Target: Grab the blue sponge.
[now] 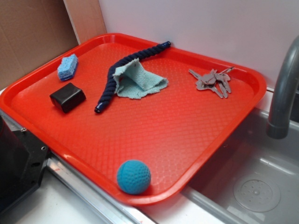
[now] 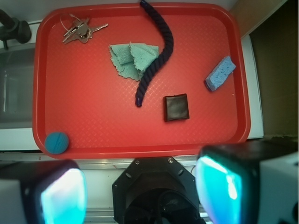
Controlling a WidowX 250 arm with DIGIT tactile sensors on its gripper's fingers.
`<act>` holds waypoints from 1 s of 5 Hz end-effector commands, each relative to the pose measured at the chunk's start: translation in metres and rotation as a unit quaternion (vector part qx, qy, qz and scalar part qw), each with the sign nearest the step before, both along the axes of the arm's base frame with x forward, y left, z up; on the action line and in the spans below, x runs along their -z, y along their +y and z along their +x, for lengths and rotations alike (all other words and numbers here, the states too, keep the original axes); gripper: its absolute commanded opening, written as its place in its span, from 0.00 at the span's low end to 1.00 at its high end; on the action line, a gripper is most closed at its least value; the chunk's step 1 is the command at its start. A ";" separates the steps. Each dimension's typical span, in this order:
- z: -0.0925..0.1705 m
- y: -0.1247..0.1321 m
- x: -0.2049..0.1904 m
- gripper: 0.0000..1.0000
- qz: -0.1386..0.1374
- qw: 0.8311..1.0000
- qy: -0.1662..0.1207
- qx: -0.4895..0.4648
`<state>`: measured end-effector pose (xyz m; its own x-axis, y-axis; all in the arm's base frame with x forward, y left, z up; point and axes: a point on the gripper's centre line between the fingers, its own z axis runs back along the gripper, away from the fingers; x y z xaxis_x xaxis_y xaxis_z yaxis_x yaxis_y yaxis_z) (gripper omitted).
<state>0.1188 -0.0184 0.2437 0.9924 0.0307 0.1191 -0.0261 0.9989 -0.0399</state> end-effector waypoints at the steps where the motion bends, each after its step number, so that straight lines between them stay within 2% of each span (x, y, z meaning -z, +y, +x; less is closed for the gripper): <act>1: 0.000 0.000 0.000 1.00 0.000 1.000 0.000 0.000; 2: 0.037 0.050 0.050 1.00 -0.017 0.992 0.011 -0.125; 3: 0.062 0.087 0.085 1.00 -0.026 0.969 -0.002 -0.244; 4: 0.076 0.115 0.114 1.00 0.000 0.938 -0.024 -0.346; 5: 0.091 0.137 0.140 1.00 0.026 0.914 -0.036 -0.404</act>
<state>0.2178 0.1076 0.0946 0.6568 0.7329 0.1774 -0.7438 0.6683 -0.0073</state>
